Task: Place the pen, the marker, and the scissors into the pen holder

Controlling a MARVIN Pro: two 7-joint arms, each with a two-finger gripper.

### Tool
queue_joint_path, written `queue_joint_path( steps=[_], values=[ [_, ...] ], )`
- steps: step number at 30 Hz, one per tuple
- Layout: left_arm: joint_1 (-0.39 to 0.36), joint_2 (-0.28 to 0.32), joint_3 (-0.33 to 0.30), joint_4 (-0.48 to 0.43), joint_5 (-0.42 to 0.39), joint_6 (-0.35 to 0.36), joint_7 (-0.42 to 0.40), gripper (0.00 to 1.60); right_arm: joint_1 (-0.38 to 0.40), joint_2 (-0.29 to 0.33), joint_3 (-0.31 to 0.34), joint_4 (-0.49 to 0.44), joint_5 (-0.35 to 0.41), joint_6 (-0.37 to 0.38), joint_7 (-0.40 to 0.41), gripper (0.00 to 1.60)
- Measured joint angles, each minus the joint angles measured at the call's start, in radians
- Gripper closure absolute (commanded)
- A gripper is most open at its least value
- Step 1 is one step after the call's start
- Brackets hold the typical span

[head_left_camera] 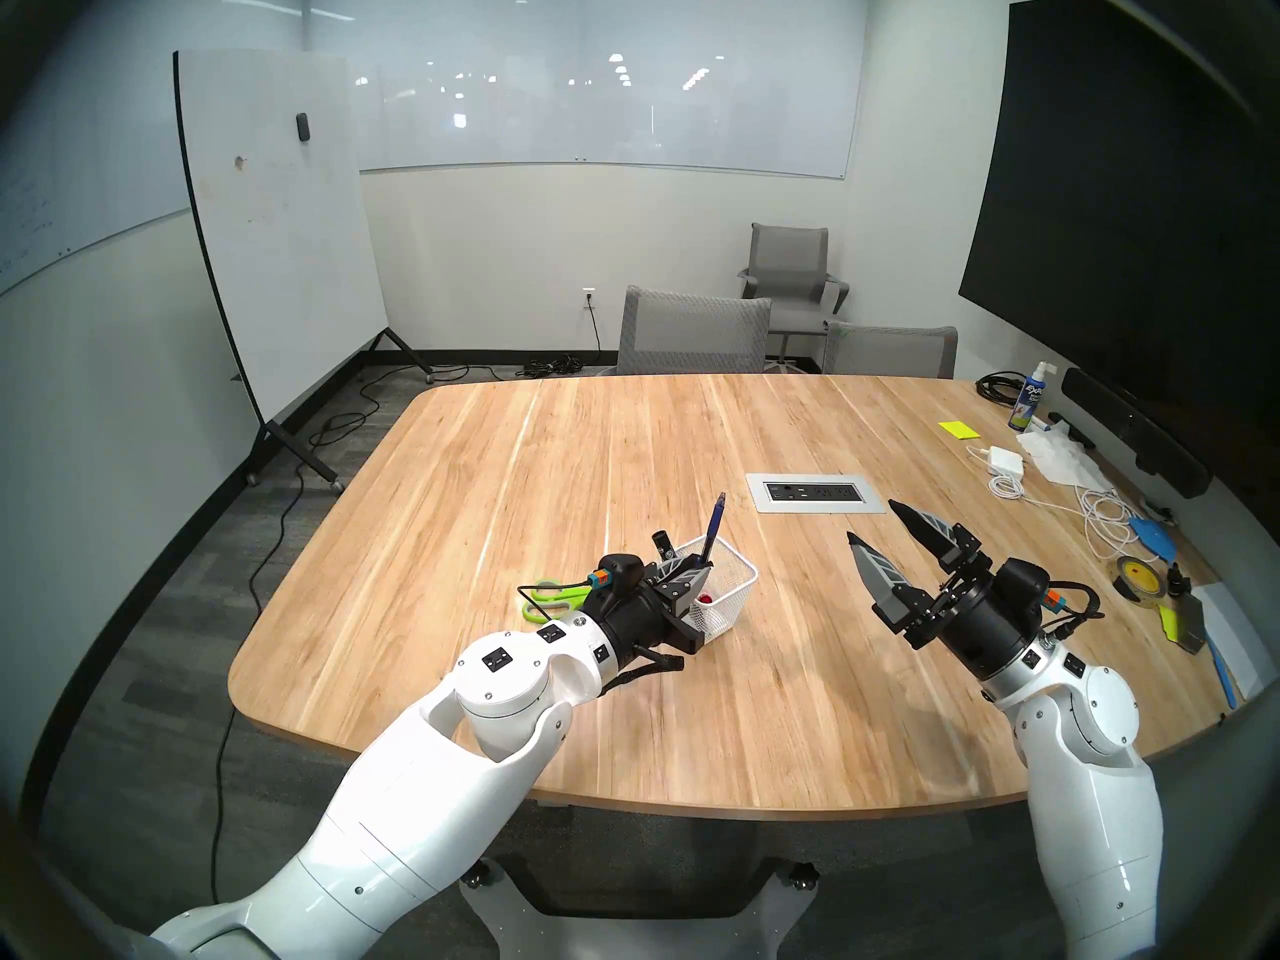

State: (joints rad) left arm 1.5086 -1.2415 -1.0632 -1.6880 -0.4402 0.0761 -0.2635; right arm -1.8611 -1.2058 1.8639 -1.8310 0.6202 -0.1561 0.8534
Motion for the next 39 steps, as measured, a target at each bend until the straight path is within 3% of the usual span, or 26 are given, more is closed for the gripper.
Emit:
queue_joint_path(
  steps=[15, 16, 17, 31, 39],
  values=[
    [-0.003, -0.011, 0.006, 0.044, -0.01, -0.019, 0.011, 1.6, 0.002, -0.008, 0.003, -0.001, -0.002, 0.001, 0.005, 0.0],
    [-0.003, -0.012, 0.007, 0.048, -0.011, -0.02, 0.012, 1.4, 0.003, -0.008, 0.003, -0.001, -0.003, 0.001, 0.005, 0.0],
    [-0.003, -0.012, 0.007, 0.05, -0.011, -0.021, 0.013, 0.0, 0.003, -0.009, 0.003, -0.001, -0.003, 0.001, 0.005, 0.0],
    [0.005, -0.012, 0.005, 0.048, -0.013, -0.025, 0.045, 0.0, 0.011, -0.013, -0.01, 0.0, -0.013, 0.007, -0.001, 0.0],
    [0.04, 0.016, -0.016, -0.033, 0.003, -0.024, 0.088, 0.0, 0.013, -0.017, -0.031, 0.012, -0.024, 0.007, -0.01, 0.0]
  ],
)
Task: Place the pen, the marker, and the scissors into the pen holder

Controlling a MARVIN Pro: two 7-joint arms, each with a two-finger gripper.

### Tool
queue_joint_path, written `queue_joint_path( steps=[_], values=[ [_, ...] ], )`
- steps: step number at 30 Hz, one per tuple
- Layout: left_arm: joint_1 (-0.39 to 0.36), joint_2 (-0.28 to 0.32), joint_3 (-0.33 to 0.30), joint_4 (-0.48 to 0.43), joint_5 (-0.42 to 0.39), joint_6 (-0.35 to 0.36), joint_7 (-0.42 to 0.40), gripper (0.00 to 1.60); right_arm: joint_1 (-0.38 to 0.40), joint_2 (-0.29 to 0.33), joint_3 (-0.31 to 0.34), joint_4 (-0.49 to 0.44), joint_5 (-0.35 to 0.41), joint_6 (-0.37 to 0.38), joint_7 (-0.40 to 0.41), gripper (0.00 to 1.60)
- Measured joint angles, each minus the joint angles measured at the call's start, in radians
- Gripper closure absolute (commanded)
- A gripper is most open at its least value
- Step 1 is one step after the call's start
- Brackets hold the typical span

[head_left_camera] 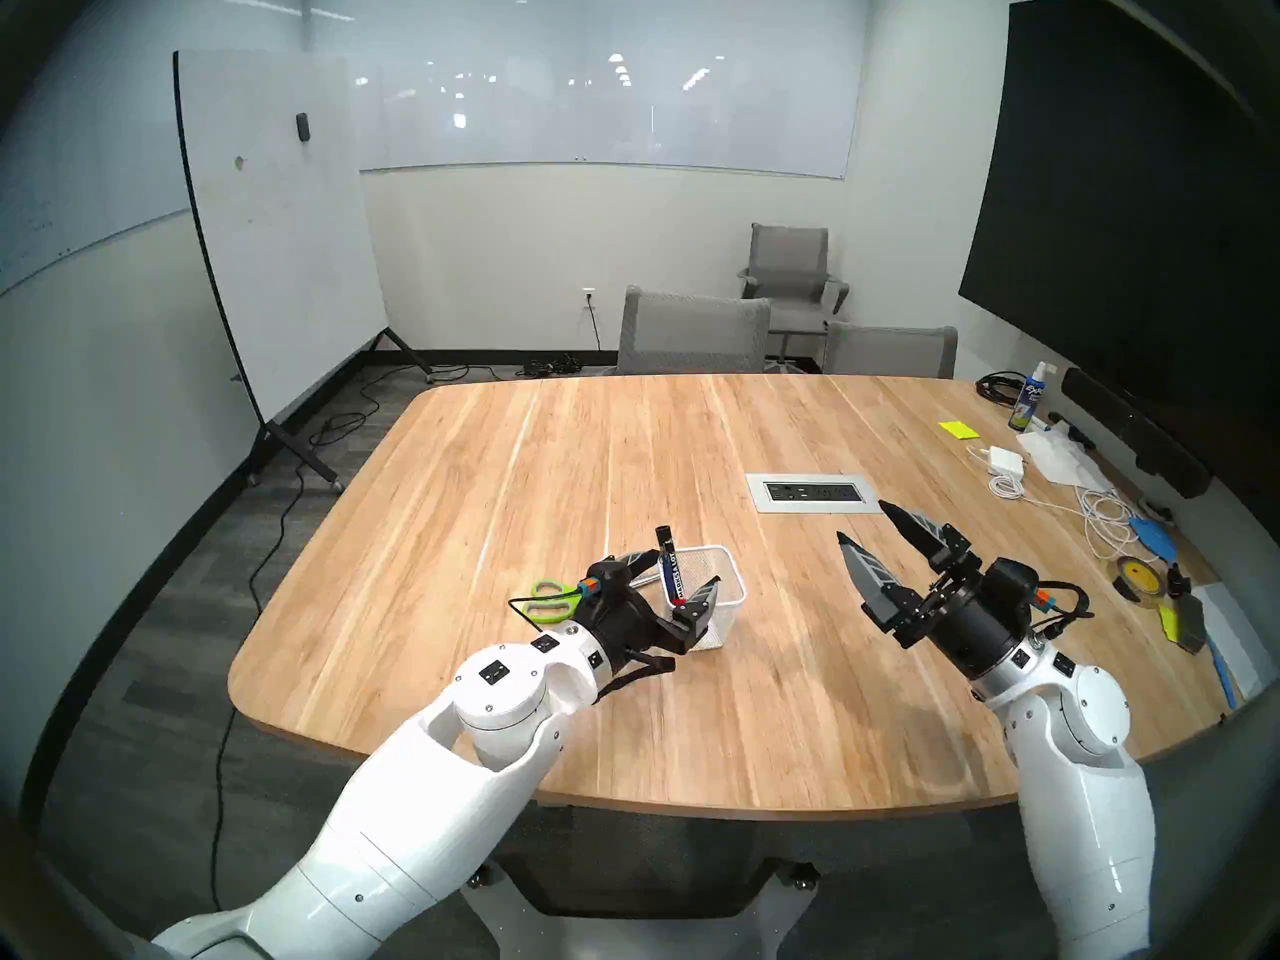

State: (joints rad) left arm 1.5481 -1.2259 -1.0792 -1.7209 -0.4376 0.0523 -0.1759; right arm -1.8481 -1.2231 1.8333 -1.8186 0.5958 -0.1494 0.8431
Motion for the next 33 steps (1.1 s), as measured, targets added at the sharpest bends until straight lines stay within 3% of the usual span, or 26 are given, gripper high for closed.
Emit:
queue_joint_path(
  steps=[13, 22, 33],
  values=[
    [0.045, 0.047, -0.038, -0.121, 0.043, 0.036, 0.069, 0.0, 0.0, -0.013, -0.027, 0.017, -0.055, -0.007, -0.03, 0.0],
    [0.121, 0.112, -0.108, -0.188, 0.081, 0.035, 0.131, 0.0, 0.008, -0.02, -0.004, 0.033, -0.103, -0.007, -0.083, 0.0],
    [0.246, 0.205, -0.208, -0.283, 0.196, 0.018, 0.252, 0.0, 0.012, -0.028, 0.0, 0.033, -0.112, -0.006, -0.097, 0.0]
  ],
)
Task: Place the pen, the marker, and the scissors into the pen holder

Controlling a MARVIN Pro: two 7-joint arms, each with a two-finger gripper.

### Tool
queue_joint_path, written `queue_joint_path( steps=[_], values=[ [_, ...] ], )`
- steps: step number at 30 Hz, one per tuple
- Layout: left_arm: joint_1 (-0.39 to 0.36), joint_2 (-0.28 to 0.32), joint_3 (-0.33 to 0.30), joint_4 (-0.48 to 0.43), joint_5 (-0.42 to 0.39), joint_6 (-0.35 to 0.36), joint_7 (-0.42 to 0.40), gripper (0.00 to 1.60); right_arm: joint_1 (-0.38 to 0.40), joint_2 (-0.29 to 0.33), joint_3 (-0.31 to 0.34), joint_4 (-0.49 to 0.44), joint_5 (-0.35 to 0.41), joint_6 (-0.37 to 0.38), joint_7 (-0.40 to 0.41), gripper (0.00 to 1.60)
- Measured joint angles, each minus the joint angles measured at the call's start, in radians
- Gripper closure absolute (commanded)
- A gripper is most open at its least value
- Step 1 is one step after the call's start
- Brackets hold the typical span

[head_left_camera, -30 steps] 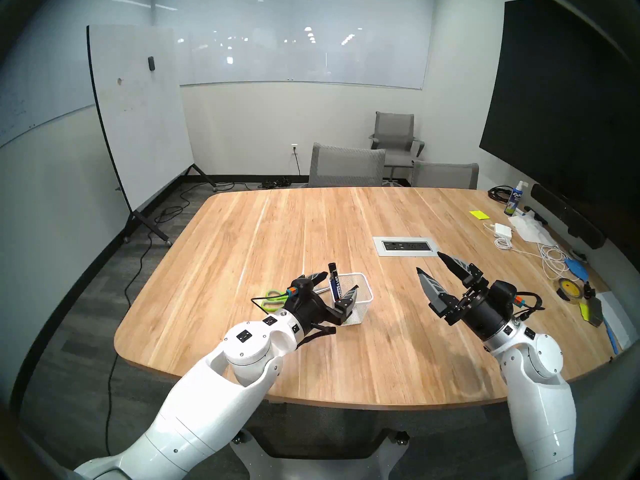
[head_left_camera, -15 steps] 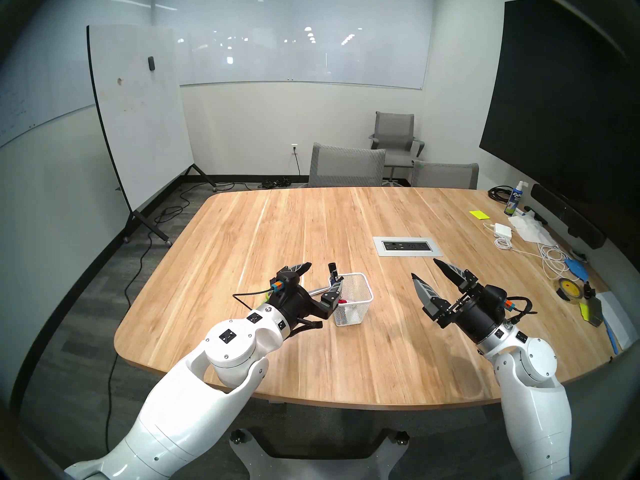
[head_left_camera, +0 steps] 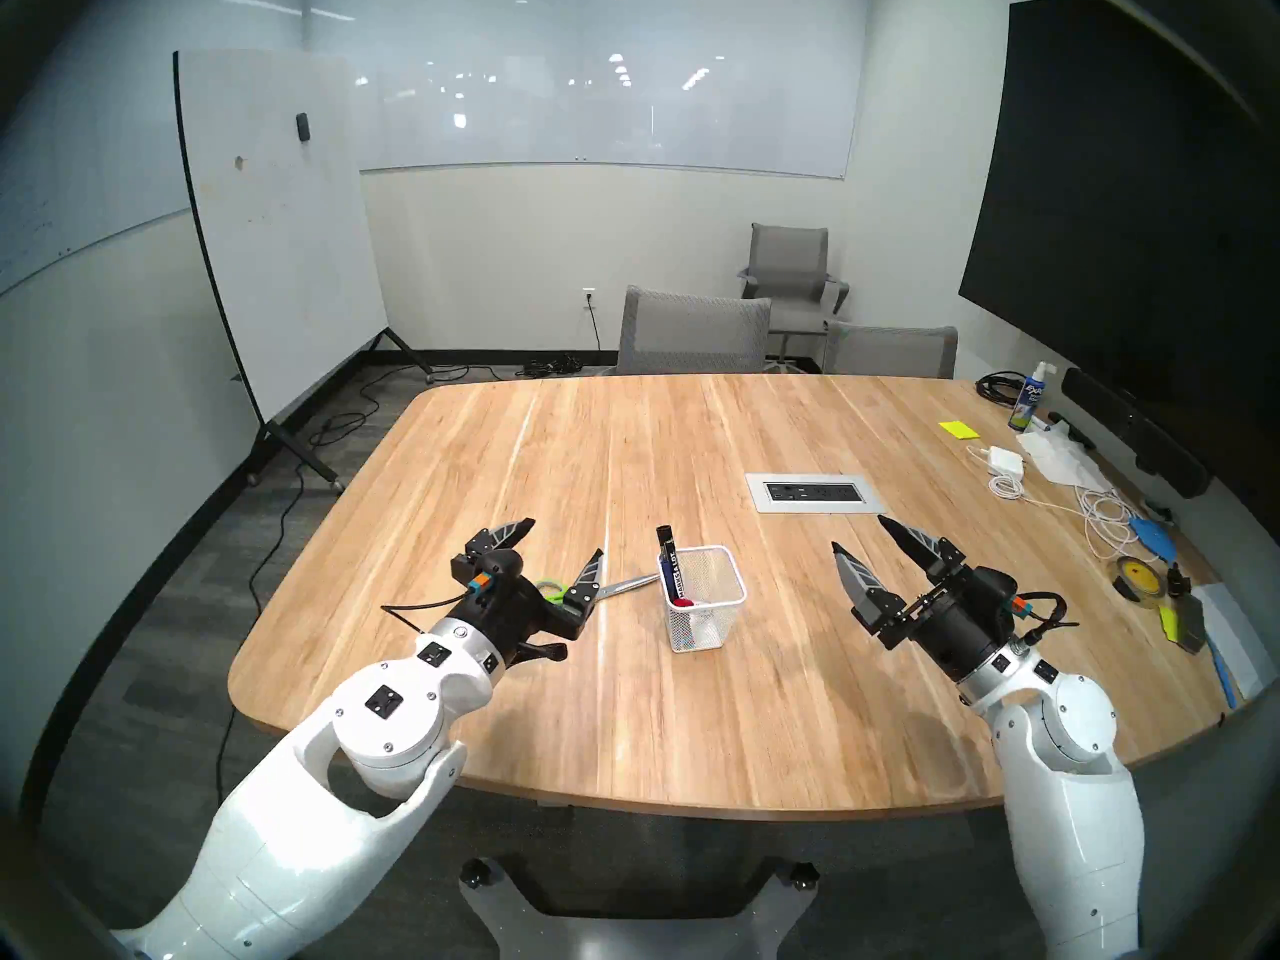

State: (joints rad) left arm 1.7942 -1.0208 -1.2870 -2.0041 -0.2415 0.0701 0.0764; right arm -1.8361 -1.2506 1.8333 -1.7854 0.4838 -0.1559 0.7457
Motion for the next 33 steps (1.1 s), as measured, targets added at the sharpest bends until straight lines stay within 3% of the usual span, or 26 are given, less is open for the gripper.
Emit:
queue_joint_path(
  steps=[7, 11, 23, 33],
  values=[
    [0.062, 0.038, -0.056, -0.027, 0.017, -0.006, 0.026, 0.0, 0.001, -0.002, 0.001, 0.0, 0.001, 0.0, -0.002, 0.0],
    [0.075, 0.053, -0.093, -0.033, -0.02, 0.009, 0.011, 0.0, 0.001, -0.003, 0.001, 0.0, 0.001, 0.0, -0.001, 0.0],
    [0.04, 0.107, -0.178, -0.088, -0.2, 0.234, -0.077, 0.0, 0.002, -0.006, 0.003, 0.0, 0.001, 0.0, 0.007, 0.0],
    [0.01, 0.217, -0.13, -0.116, -0.274, 0.444, -0.108, 0.0, 0.003, -0.01, 0.005, 0.0, 0.001, 0.0, 0.012, 0.0]
  ],
)
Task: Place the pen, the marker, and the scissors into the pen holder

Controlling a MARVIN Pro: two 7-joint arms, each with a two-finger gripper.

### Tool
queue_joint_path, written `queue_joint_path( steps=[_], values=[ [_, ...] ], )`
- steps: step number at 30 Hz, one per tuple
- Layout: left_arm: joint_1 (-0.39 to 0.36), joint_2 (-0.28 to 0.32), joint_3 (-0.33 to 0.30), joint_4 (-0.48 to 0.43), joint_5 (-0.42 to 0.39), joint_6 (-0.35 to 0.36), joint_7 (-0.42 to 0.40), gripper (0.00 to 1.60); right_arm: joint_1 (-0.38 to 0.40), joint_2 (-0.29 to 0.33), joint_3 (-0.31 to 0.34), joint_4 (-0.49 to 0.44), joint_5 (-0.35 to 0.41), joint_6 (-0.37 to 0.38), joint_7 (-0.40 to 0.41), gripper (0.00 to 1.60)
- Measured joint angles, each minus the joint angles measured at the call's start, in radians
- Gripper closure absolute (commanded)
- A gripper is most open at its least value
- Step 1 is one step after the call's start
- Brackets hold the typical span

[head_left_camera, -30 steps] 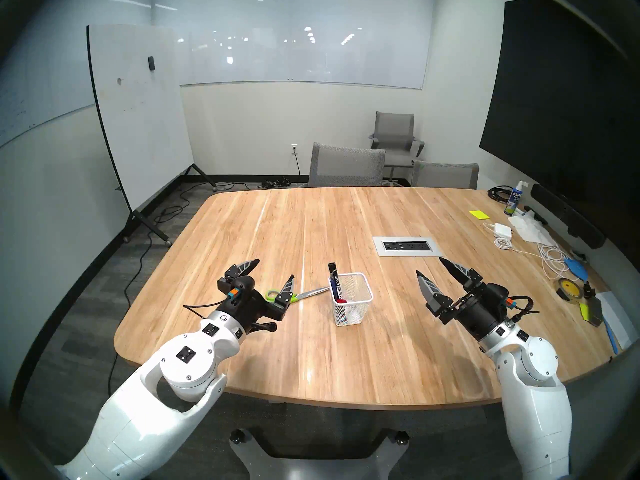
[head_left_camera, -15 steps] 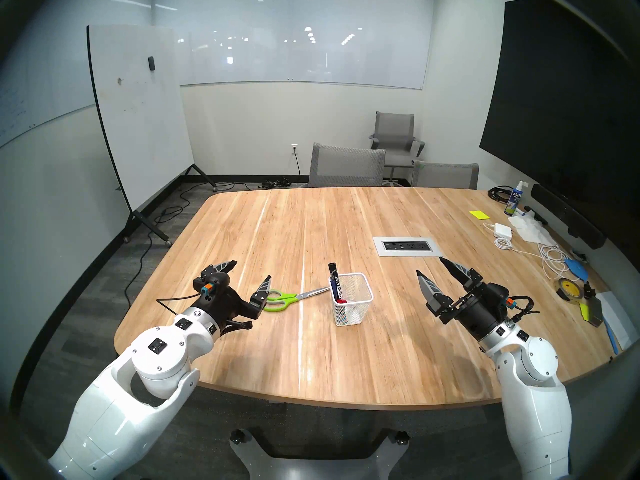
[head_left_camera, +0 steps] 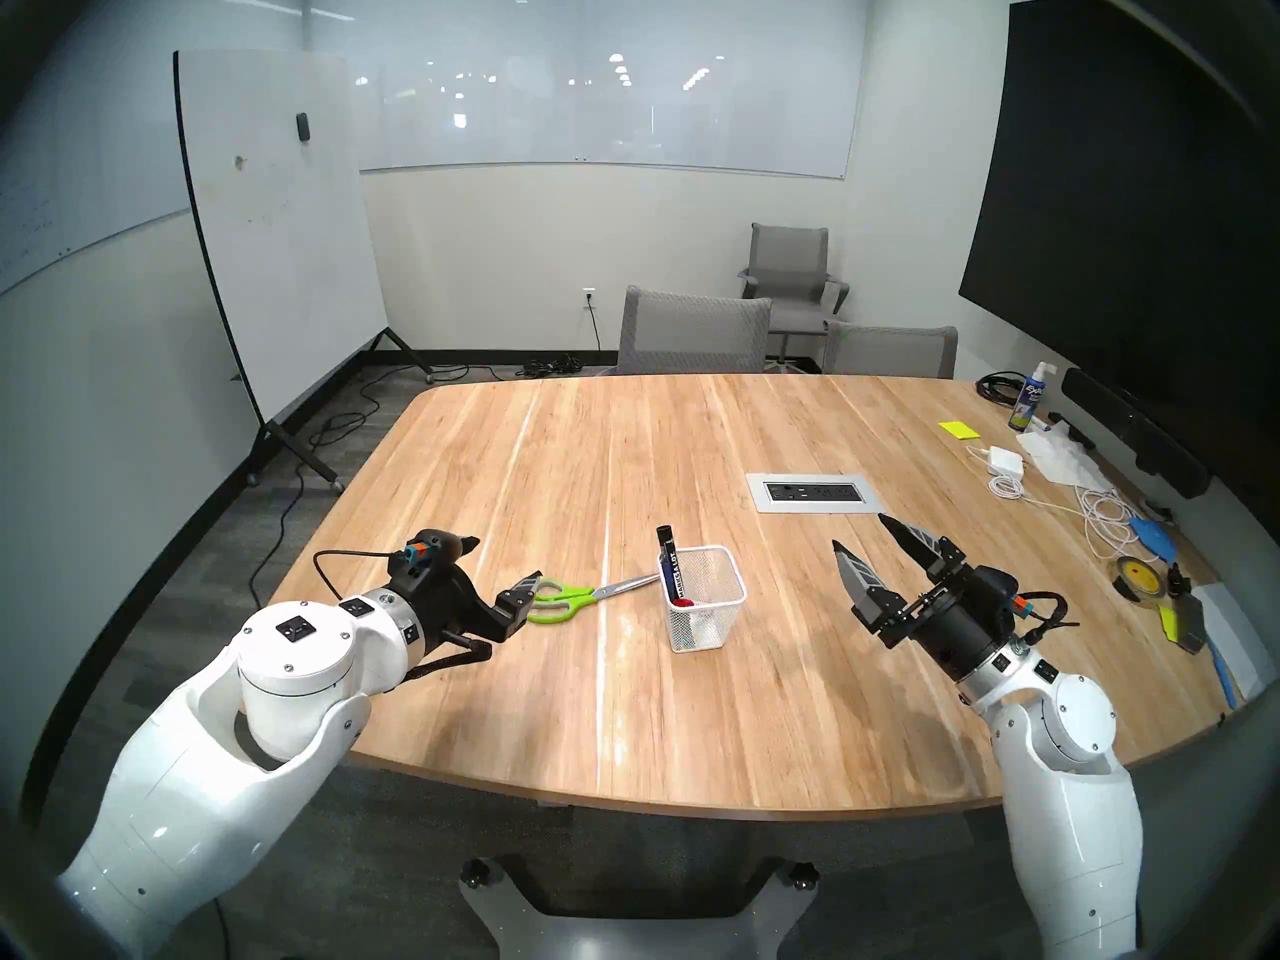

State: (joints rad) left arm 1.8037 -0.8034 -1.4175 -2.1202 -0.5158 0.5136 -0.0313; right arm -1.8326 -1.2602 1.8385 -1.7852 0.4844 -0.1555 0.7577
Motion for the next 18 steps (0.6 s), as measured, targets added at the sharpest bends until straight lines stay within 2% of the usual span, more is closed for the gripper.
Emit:
queue_joint_path(
  steps=[8, 18],
  values=[
    [-0.027, 0.069, 0.011, -0.026, -0.065, 0.16, -0.012, 0.0, 0.001, -0.003, 0.002, 0.0, 0.0, 0.0, 0.003, 0.0],
    [-0.13, 0.127, 0.006, -0.011, -0.109, 0.362, -0.075, 0.0, 0.002, -0.006, 0.004, 0.001, -0.001, 0.001, 0.006, 0.0]
  ],
)
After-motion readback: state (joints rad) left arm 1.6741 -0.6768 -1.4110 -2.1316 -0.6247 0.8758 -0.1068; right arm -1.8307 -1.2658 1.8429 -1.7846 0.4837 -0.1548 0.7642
